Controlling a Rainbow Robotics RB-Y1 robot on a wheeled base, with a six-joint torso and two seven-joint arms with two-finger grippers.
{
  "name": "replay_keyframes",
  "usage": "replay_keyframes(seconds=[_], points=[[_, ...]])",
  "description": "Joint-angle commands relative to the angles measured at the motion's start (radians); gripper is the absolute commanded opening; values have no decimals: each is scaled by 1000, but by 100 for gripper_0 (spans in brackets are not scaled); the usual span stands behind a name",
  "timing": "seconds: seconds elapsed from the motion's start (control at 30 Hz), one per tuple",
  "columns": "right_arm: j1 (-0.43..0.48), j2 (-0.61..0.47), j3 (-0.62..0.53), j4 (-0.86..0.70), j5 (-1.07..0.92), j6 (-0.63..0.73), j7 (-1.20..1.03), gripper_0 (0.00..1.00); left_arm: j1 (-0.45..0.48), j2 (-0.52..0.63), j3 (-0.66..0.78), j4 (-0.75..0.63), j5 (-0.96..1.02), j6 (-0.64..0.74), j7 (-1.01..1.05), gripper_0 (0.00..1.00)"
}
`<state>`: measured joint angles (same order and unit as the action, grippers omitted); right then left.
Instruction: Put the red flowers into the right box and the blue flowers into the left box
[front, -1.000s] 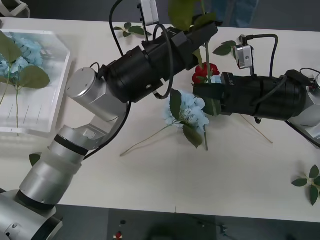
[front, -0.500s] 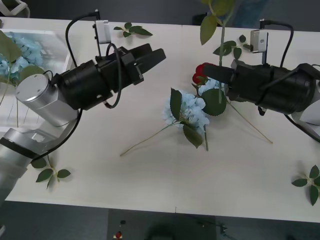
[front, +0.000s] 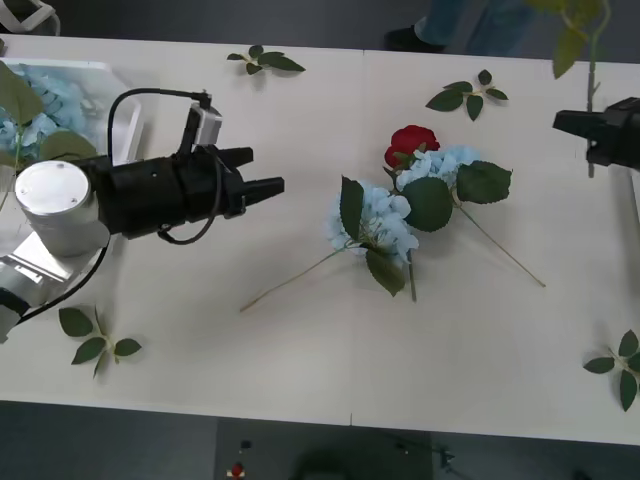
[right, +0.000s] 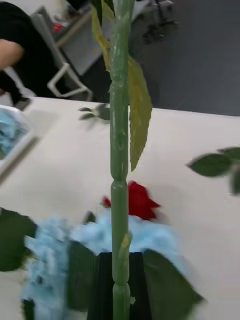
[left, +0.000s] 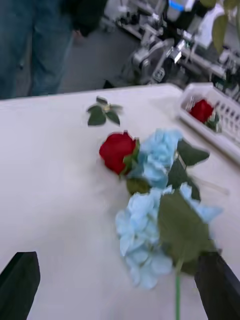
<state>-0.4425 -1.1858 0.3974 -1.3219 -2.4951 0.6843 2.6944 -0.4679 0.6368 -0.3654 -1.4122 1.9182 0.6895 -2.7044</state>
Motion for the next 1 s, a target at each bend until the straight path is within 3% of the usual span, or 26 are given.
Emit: replay_keyframes(seconds=[0.03,0.2,0.4,0.73,1.0], points=[[-30,-86,-23,112,70,8,-128,0,-104,-54,-15,45,-180,84,-1,90],[-31,-152,-22,280,193,51,-275,0,-173,-126,-15,65,-444,191,35,90],[-30,-213,-23,418,331,106,-406,0,-198,-190,-15,65,-625,248,140,90],[18,-242,-23,552,507,113,-452,0,-184,-221,-15,65,-771,314,255,90],[44,-242,-23,575,525,113,-447,0,-184,-224,-15,65,-847,383,270,89]])
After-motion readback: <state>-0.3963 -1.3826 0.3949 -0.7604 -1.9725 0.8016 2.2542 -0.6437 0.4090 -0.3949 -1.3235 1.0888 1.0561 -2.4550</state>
